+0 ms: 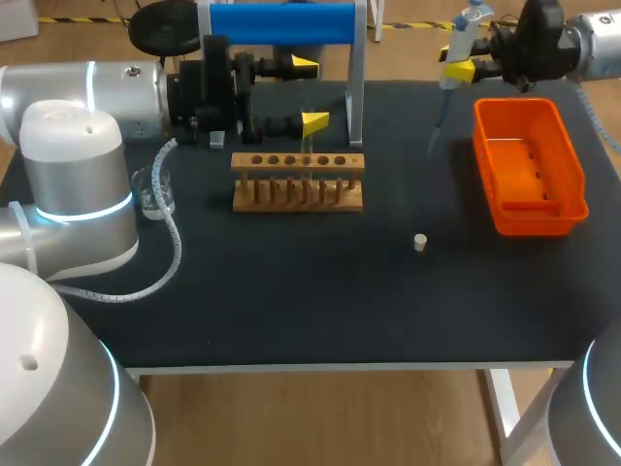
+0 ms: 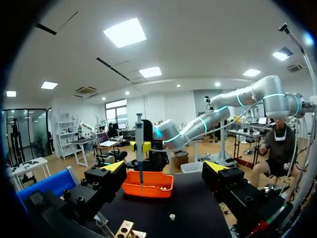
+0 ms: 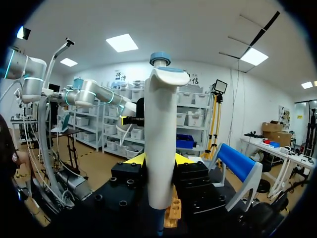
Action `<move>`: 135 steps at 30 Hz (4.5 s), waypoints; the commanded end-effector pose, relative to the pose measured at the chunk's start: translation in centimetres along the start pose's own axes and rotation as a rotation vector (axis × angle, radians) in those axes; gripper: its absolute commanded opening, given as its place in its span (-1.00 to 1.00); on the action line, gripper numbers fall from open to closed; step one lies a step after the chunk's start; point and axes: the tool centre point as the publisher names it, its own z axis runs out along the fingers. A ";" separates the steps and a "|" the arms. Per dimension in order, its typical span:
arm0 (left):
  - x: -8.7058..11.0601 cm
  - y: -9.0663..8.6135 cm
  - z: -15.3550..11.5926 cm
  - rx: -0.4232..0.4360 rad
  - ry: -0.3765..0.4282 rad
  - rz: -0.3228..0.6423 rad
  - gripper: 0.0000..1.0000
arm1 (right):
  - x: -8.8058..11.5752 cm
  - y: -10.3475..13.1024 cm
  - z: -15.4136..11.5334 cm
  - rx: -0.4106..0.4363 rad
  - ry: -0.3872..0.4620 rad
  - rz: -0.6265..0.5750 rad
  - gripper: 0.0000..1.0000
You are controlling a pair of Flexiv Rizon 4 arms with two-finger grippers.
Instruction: Invert the test tube, pick up the pipette, mount the tip to pipette, aspirate from beaker and dispense into the tube, eject the tip, return the pipette, and cap with the stopper.
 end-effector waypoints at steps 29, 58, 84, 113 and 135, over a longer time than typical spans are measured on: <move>0.0 0.1 0.1 0.002 -0.002 0.001 1.00 | 0.3 1.7 -9.6 0.026 -0.030 -0.011 -1.00; 0.0 0.1 0.1 0.002 -0.002 0.001 1.00 | 0.1 -1.0 -18.9 -0.039 0.005 0.009 -1.00; 0.0 0.1 0.1 0.002 -0.002 0.001 1.00 | 0.9 -2.8 -20.5 0.006 0.009 0.023 -1.00; 0.0 -0.1 0.4 -0.003 -0.014 0.004 1.00 | 1.0 -2.9 -20.8 -0.004 -0.019 0.020 -1.00; -2.6 -5.9 15.6 -0.104 -0.105 -0.016 1.00 | 1.0 -2.9 -20.8 -0.004 -0.019 0.020 -1.00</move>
